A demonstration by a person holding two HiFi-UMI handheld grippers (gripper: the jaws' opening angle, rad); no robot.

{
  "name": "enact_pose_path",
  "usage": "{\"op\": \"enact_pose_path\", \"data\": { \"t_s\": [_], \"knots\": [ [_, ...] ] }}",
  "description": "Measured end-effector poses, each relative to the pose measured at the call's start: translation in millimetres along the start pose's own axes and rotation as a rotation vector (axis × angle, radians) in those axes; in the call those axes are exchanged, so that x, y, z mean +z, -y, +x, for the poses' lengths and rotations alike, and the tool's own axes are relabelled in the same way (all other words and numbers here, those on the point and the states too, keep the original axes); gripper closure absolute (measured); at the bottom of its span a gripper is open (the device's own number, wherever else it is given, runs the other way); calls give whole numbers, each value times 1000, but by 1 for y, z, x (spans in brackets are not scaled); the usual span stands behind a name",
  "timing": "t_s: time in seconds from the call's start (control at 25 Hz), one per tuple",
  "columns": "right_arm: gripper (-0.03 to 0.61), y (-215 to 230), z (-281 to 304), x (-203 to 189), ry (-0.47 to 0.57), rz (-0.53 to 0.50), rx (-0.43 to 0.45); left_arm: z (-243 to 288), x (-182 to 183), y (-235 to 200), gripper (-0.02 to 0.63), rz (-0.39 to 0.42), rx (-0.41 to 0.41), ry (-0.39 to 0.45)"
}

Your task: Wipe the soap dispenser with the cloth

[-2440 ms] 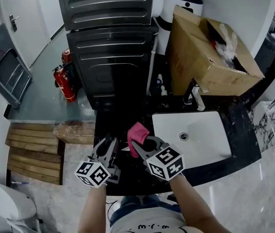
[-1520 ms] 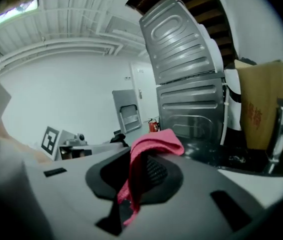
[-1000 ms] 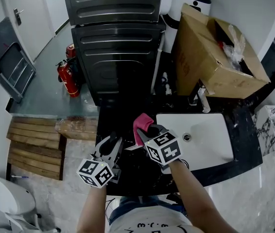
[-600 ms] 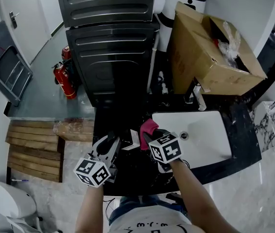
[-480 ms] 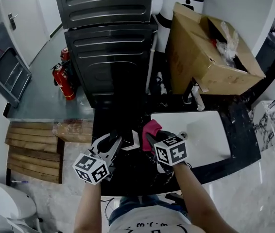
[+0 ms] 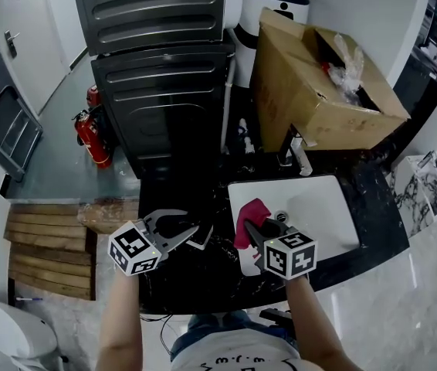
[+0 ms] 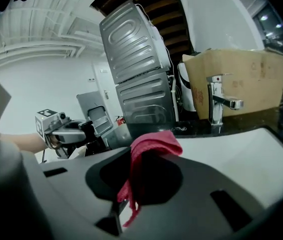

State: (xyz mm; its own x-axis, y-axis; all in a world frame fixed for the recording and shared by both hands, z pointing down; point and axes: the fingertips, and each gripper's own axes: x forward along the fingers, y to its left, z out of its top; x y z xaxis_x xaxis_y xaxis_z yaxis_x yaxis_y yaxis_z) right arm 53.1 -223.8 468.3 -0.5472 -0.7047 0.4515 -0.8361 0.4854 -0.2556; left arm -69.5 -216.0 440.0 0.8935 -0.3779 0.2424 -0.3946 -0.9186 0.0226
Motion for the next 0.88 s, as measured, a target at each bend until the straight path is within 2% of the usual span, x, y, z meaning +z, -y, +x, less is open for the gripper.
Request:
{"op": "enact_pose_path", "data": {
  "t_s": [0.08, 0.32, 0.4, 0.44, 0.48, 0.56, 0.64, 0.76, 0.88],
  "knots": [
    [529, 0, -3, 0, 4, 6, -1, -7, 1, -7, 473, -2, 54, -4],
    [529, -11, -4, 3, 22, 2, 29, -37, -6, -10, 412, -59, 190, 39],
    [529, -15, -2, 4, 27, 3, 39, -50, -8, -12, 425, -91, 271, 79],
    [529, -17, -2, 4, 29, 4, 45, -56, -7, -12, 477, -106, 308, 107],
    [529, -19, -1, 5, 32, 4, 50, -61, -5, -10, 483, -118, 332, 133],
    [529, -25, 0, 7, 37, 3, 66, -64, 0, -2, 437, -142, 349, 169],
    [529, -32, 0, 9, 46, 6, 86, -56, 1, 5, 416, -139, 372, 153],
    [529, -46, 2, 10, 53, 13, 119, -37, -4, 8, 410, -104, 435, 78],
    [529, -65, 6, 4, 39, 12, 157, -28, -2, 1, 411, -124, 508, 70]
  ]
}}
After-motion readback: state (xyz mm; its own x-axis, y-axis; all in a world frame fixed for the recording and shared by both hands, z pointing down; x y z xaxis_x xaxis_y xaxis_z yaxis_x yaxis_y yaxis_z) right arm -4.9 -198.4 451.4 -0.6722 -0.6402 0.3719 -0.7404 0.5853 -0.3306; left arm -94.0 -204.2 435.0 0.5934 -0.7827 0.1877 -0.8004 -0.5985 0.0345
